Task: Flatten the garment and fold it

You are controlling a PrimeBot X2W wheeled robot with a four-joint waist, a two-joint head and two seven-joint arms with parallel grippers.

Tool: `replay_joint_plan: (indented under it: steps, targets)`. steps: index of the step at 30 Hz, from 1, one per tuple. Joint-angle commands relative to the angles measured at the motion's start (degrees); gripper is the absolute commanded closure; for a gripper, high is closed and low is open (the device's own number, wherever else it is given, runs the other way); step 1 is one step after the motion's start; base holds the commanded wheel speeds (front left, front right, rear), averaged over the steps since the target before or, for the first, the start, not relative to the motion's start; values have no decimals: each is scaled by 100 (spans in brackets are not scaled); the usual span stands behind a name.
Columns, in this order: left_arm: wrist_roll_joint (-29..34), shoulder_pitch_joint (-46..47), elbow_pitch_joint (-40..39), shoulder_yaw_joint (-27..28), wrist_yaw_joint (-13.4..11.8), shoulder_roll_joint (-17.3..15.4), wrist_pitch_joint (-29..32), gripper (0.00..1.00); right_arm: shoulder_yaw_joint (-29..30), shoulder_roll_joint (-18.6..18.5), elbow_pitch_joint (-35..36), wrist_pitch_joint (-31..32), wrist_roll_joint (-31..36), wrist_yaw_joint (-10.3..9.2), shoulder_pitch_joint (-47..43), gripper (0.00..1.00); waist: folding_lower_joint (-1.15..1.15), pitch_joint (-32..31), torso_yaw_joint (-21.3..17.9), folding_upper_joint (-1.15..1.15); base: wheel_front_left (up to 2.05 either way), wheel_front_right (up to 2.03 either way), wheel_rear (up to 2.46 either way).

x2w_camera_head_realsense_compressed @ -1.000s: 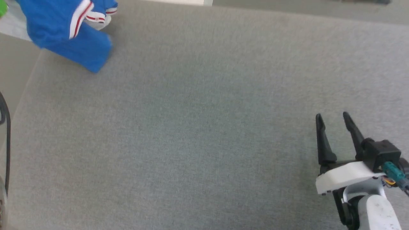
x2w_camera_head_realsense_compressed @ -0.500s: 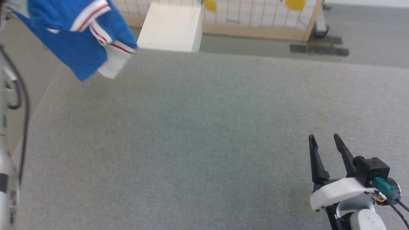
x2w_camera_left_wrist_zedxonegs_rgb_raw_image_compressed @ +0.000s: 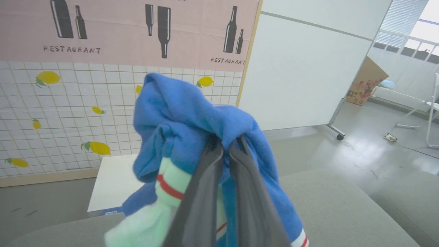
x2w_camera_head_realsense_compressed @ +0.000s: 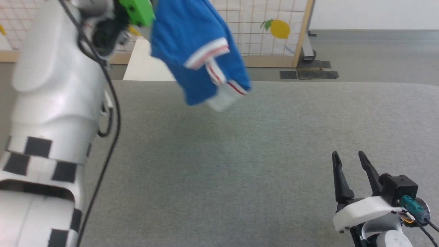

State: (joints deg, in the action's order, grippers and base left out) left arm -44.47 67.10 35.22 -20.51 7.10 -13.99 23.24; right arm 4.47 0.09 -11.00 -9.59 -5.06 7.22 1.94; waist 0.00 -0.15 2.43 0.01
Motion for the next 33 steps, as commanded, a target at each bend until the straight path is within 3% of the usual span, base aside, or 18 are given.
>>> replay_joint_plan:
  steps: [1, 15, 33]
  targets:
    - [-55, -197, -68, -144, 37, 48, 53, 100, 17, -9, 24, -3, 2, 26, -91, 0, 0, -10, -167, -1, 0, 0, 0]
    - [-97, -1713, 48, -1231, 35, 298, 357, 100, 36, -9, 124, 14, -8, 26, -38, 0, 0, 281, -622, -1, 0, 0, 0]
    - [-133, -2740, 1278, -1815, -177, 676, 923, 100, 31, -9, 30, -100, -106, 26, 110, 0, 0, 512, -893, -1, 0, 0, 0]
